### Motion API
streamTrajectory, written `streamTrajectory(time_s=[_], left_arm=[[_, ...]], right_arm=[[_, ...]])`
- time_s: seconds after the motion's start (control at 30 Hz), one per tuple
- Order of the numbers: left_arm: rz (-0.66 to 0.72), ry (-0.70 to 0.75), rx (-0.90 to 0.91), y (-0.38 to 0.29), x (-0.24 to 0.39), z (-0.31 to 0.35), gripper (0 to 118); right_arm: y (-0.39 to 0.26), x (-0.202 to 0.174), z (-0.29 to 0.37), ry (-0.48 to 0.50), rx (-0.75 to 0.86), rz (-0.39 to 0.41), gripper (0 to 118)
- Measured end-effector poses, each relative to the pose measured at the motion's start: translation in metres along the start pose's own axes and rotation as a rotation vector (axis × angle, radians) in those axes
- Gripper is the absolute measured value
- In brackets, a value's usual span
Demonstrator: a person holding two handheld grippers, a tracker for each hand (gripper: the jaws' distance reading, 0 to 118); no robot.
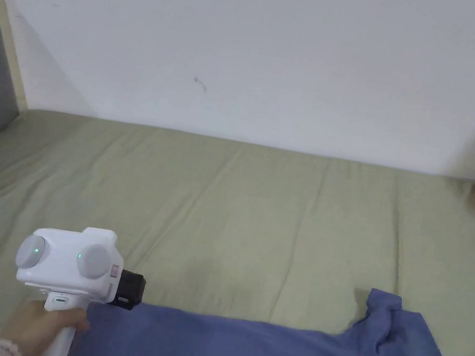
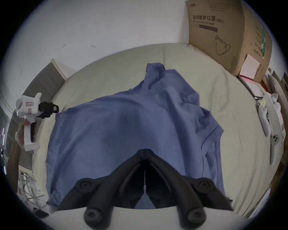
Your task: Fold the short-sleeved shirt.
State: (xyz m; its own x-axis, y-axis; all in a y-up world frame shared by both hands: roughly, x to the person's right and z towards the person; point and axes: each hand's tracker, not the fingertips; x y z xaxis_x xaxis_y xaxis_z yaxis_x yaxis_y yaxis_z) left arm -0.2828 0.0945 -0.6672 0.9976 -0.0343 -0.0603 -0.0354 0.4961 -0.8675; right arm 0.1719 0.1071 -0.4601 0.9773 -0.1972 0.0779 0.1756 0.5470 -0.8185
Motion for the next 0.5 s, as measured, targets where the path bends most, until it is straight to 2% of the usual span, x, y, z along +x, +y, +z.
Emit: streamTrajectory(time_s=[0.03, 0.07, 0.1, 0.17, 0.2, 0.23, 0.27, 0.3, 0.33, 0.5], left_arm=[[0.012, -0.014, -0.022, 0.001, -0.002, -0.01, 102], [0.025, -0.017, -0.057, 0.0, -0.005, -0.021, 93], [0.05, -0.014, -0.099, -0.001, -0.007, -0.032, 76], [0.071, -0.039, -0.096, -0.008, -0.01, -0.039, 68], [0.06, -0.033, -0.072, -0.011, -0.009, -0.033, 54], [0.027, -0.019, -0.052, -0.01, -0.007, -0.028, 34], [-0.009, -0.004, -0.043, -0.008, -0.007, -0.024, 8], [-0.018, 0.019, -0.017, -0.007, -0.009, -0.021, 4], [0.006, -0.028, -0.015, -0.005, -0.01, -0.02, 4], [-0.022, -0.036, -0.034, -0.008, -0.005, -0.01, 4]], right_arm=[[-0.001, 0.002, -0.002, -0.002, -0.004, 0.0, 0], [-0.001, 0.003, -0.004, -0.006, -0.008, 0.002, 0], [-0.002, 0.004, -0.006, -0.016, -0.014, 0.006, 0], [-0.004, 0.008, -0.007, -0.024, -0.017, 0.002, 0], [-0.005, 0.01, -0.007, -0.022, -0.02, -0.011, 0], [-0.005, 0.012, -0.007, -0.012, -0.021, -0.024, 0], [-0.005, 0.014, -0.007, -0.004, -0.021, -0.035, 0], [-0.005, 0.016, -0.006, -0.002, -0.021, -0.04, 0], [-0.003, 0.018, -0.005, 0.0, -0.021, -0.041, 0], [0.035, 0.045, 0.003, 0.014, 0.026, -0.064, 1]])
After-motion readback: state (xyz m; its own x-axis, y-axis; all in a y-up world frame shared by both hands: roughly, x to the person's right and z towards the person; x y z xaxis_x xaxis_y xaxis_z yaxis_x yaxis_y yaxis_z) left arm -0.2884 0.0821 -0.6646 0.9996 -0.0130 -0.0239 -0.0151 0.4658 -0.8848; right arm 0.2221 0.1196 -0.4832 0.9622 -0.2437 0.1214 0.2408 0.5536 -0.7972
